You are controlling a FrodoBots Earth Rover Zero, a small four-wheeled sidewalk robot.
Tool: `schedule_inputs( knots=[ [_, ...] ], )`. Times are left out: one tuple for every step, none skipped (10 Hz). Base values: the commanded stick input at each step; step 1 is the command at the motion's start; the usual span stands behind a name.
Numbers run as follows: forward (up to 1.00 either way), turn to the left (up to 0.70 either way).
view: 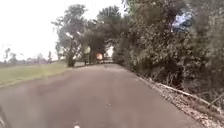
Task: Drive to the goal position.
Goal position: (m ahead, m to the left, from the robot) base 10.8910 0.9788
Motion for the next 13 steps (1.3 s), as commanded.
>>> schedule_inputs(
  knots=[
    [1.0,-0.07],
    [1.0,-0.04],
    [1.0,-0.03],
    [1.0,-0.03],
    [1.0,-0.03],
    [1.0,-0.03],
    [1.0,-0.03],
    [1.0,-0.03],
    [1.0,-0.03],
    [1.0,-0.03],
    [1.0,-0.03],
    [1.0,-0.03],
    [1.0,-0.03]
  ],
)
